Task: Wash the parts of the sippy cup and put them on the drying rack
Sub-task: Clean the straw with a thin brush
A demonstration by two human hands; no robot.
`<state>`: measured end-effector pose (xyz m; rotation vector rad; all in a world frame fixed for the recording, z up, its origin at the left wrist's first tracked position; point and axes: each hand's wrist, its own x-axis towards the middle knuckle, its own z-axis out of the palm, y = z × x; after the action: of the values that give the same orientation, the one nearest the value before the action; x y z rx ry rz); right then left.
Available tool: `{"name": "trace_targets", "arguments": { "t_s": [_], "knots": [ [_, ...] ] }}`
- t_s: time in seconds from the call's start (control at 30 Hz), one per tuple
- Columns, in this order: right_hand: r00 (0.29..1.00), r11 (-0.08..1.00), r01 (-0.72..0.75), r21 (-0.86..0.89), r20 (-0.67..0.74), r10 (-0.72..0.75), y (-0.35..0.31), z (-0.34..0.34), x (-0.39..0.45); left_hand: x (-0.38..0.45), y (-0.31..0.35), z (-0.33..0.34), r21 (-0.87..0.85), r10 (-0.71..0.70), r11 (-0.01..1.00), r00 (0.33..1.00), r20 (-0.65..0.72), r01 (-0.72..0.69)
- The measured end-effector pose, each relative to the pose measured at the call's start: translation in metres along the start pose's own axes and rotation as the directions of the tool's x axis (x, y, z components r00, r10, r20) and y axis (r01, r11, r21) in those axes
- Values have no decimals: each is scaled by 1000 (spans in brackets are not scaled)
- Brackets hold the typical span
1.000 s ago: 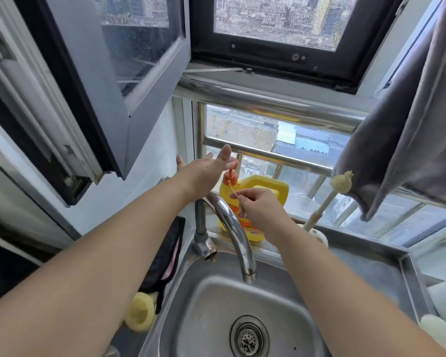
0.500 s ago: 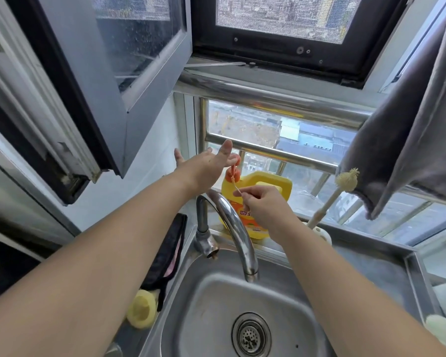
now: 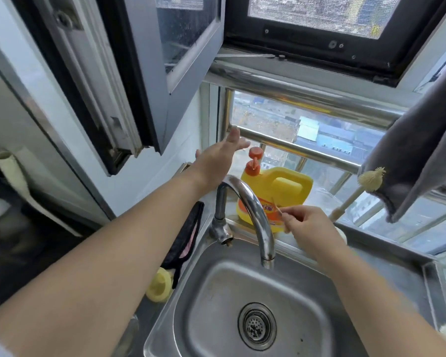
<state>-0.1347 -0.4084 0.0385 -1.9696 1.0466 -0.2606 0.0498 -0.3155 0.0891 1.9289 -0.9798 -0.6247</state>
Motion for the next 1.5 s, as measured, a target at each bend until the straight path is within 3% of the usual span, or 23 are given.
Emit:
{"name": "trace_targets", "arguments": {
  "t_s": [0.07,0.13,0.27,0.37,0.6,0.67,0.7,0.8,0.97,1.1,1.4,1.5],
  "knots": [
    [999,987,-23,-160,26,28,17,3,-15,-24,-11,1,-100,0,995,973,-231,-23],
    [992,971,-40,-236,108,68,34,18,-31,-55,-28,8,-179,-31,982,895,-446,-55],
    [969,967,-41,-253,227,101,52,63,-59,-115,-81,49,-158,-111,987,790,-603,17],
    [961,976,21,-215,274,39,48,93,-71,-161,-124,79,101,-3,990,742,-670,96],
    [942,984,91,-150,333,-36,27,138,-80,-218,-151,81,325,102,942,843,-528,89],
    [929,983,105,-152,366,-42,19,151,-81,-216,-149,65,385,-23,898,897,-441,212],
    [926,984,106,-143,375,-45,14,156,-82,-212,-149,57,402,-160,854,903,-399,329],
    [933,989,90,-114,356,-44,4,169,-84,-198,-153,46,534,-508,611,807,-302,584],
    [944,990,67,-123,330,-22,6,170,-85,-158,-169,41,729,-706,347,676,-211,590],
    [943,986,91,-139,332,-41,17,162,-90,-129,-179,28,818,-740,330,667,-86,471],
    [949,993,74,-96,314,-40,28,147,-99,-122,-195,31,805,-756,318,646,-104,502],
    [951,995,59,-78,308,-32,29,147,-99,-124,-192,30,804,-728,331,676,-116,494]
  ]
}}
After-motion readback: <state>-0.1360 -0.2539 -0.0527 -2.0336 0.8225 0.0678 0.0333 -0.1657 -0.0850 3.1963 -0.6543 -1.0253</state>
